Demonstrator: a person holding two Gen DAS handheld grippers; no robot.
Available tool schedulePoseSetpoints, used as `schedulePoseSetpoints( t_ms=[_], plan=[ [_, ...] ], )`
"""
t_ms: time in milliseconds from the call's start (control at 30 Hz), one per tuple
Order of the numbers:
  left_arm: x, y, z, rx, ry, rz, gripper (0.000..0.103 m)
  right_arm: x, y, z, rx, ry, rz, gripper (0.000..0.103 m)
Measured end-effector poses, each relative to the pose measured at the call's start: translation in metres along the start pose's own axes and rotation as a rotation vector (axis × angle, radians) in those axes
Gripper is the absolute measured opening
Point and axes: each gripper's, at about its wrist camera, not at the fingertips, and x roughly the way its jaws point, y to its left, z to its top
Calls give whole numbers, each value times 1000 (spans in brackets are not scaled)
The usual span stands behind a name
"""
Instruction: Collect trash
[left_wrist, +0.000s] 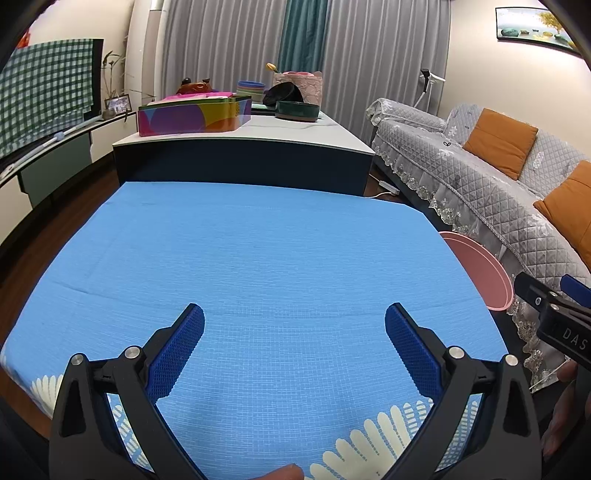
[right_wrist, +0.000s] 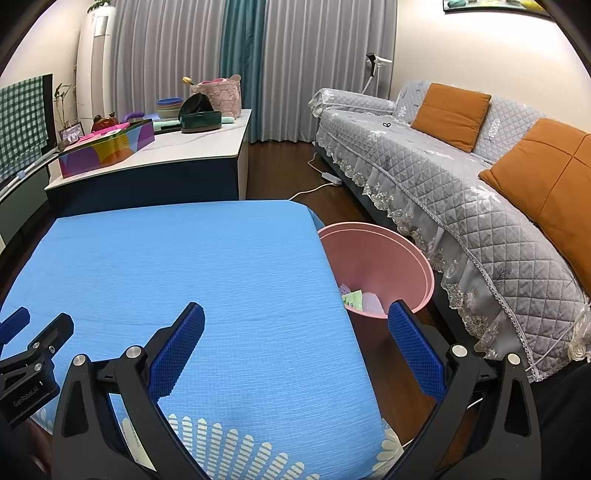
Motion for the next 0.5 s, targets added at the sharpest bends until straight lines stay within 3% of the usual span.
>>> schedulePoseSetpoints(
  t_ms=[500],
  plan=[
    [0,2,0,3,-5,-12,95,1,-1,2,10,-4,-7,98]
  ],
)
